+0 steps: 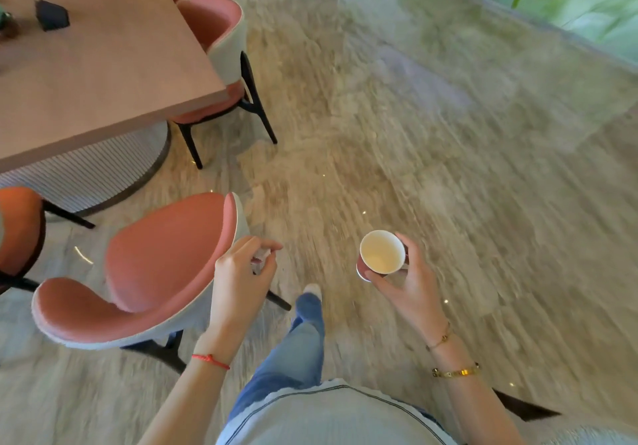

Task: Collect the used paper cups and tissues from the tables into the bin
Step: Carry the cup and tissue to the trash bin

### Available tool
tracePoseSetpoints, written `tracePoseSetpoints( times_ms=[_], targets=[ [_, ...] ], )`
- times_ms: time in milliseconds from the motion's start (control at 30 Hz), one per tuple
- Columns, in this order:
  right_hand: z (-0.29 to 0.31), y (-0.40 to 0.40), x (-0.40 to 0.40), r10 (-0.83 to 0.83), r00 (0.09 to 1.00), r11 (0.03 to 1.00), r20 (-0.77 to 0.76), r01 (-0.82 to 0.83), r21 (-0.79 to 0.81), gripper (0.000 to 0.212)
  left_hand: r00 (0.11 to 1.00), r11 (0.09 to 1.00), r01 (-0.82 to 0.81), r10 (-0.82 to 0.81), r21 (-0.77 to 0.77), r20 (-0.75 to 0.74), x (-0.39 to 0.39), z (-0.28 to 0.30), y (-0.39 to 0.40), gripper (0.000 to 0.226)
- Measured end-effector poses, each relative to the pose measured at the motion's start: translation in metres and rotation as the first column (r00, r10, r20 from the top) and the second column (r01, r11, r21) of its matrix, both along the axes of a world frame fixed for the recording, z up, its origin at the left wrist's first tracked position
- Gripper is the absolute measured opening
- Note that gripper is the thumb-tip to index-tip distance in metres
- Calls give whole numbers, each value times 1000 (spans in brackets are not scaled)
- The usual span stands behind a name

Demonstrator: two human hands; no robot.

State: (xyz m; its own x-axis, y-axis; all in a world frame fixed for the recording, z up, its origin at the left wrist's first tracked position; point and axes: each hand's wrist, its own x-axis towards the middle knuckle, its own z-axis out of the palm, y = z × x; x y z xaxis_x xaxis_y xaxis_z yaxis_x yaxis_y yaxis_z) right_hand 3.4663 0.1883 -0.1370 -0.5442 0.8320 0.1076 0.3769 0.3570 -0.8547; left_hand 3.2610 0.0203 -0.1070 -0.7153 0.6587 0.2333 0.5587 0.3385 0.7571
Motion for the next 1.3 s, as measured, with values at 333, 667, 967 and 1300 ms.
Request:
tracePoseSetpoints(
  times_ms=[333, 667, 967, 1300],
  targets=[
    [1, 180, -153, -23, 1000, 999, -4, 23, -32, 76, 998, 999, 40, -41, -17, -37, -165, -1, 182, 21],
    [12, 346, -308, -22, 1000, 1000, 3, 22, 0, 73, 998, 998, 52, -53, -19, -44, -316, 14, 345, 22],
    [-9, 505, -431, 27, 1000, 999, -5, -28, -29, 77, 1000, 999, 12, -13, -42, -24, -435, -3, 497, 23],
    [19, 734, -616, 179, 983, 984, -43, -178, 32, 70, 990, 991, -136, 136, 4, -27, -587, 24, 694, 22]
  ],
)
